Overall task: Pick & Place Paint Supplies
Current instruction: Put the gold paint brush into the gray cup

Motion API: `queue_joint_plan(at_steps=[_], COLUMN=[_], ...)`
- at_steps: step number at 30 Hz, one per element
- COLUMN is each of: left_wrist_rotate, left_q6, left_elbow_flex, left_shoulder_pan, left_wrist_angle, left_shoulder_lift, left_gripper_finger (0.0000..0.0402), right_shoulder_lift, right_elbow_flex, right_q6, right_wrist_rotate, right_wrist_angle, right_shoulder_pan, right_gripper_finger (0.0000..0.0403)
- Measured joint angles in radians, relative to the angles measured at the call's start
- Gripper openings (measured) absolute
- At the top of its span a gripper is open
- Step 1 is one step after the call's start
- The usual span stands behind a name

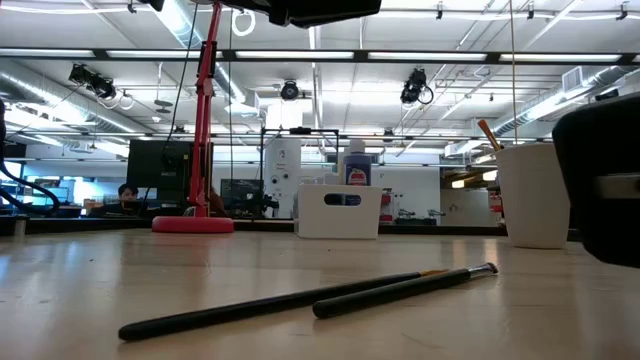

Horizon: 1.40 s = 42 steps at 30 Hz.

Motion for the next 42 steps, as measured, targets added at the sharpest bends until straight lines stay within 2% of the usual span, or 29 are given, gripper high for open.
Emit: queue_joint_plan(at_steps=[5, 12, 18, 23, 35, 38, 42], left_wrist_rotate=[0.004, 0.003, 0.015, 0.017, 0.017, 0.017, 0.017], left_q6=[-0.001, 0.004, 0.004, 0.004, 0.004, 0.004, 0.004], left_elbow_flex=[0.0, 0.0, 0.0, 0.0, 0.0, 0.0, 0.0], left_shoulder_pan=[0.0, 0.0, 0.0, 0.0, 0.0, 0.0, 0.0], left_wrist_angle=[0.0, 0.0, 0.0, 0.0, 0.0, 0.0, 0.0], left_shoulder_lift=[0.0, 0.0, 0.0, 0.0, 0.0, 0.0, 0.0], left_gripper_finger=[0.0098, 0.0098, 0.0098, 0.0098, 0.0098, 0.0098, 0.0098], right_shoulder_lift=[-0.002, -0.017, -0.016, -0.016, -0.025, -0.024, -0.026], right_elbow_flex=[0.002, -0.001, -0.003, -0.003, 0.003, 0.003, -0.01], right_q6=[0.006, -0.052, -0.079, -0.025, 0.028, 0.012, -0.14], right_wrist_rotate=[0.007, 0.068, 0.047, 0.042, 0.026, 0.011, -0.085], right_wrist_angle=[-0.032, 0.042, 0.054, -0.05, -0.151, -0.159, -0.151], right_shoulder_pan=[-0.005, 0.017, 0.024, 0.008, -0.024, -0.039, -0.064], right_gripper_finger=[0.0073, 0.0073, 0.0073, 0.0073, 0.0073, 0.006, 0.0014])
